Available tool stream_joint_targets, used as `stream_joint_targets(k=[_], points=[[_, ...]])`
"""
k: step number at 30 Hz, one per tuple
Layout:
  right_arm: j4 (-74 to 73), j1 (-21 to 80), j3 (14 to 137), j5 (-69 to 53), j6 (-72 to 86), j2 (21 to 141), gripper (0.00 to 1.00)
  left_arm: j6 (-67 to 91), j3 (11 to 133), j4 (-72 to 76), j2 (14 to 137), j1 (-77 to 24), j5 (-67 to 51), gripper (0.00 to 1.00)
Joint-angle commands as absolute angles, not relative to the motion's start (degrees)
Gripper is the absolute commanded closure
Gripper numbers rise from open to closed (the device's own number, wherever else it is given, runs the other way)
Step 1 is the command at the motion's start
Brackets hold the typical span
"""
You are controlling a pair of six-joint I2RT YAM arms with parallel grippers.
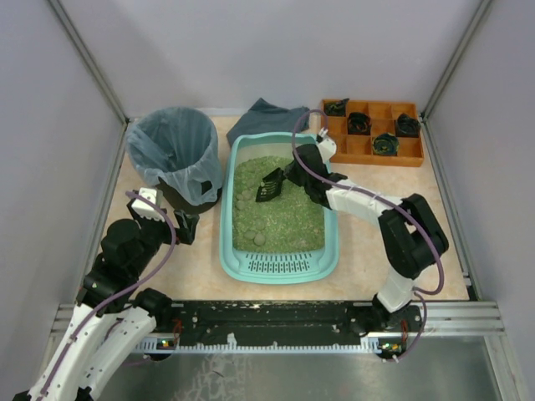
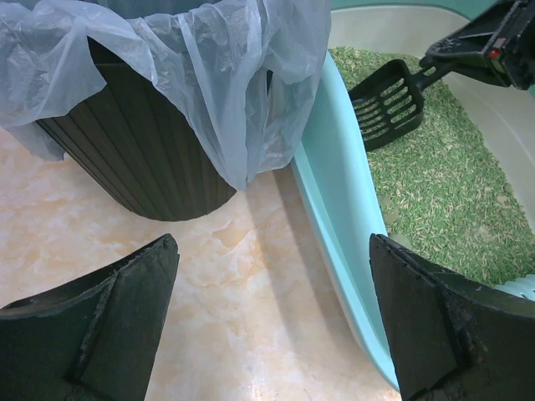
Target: Clean the litter box
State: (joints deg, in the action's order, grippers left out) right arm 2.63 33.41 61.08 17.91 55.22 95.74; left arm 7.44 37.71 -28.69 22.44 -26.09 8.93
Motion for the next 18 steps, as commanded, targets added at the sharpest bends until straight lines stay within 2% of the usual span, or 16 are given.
stream_joint_targets(k=[1, 12, 18], points=[[-0.6, 35.6, 66.9, 20.2, 52.5, 99.3, 1.00, 7.1, 37.6, -27.5, 22.0, -25.8, 9.1, 0.00], [7.1, 38.0, 67.0, 9.5, 57.1, 106.8, 1.00, 7.1, 37.7, -27.5, 22.1, -25.8, 9.1, 0.00], [14.0, 38.1, 63.6, 6.5, 58.0, 105.5, 1.00, 7.1, 37.7, -27.5, 22.3, -25.8, 9.1, 0.00]])
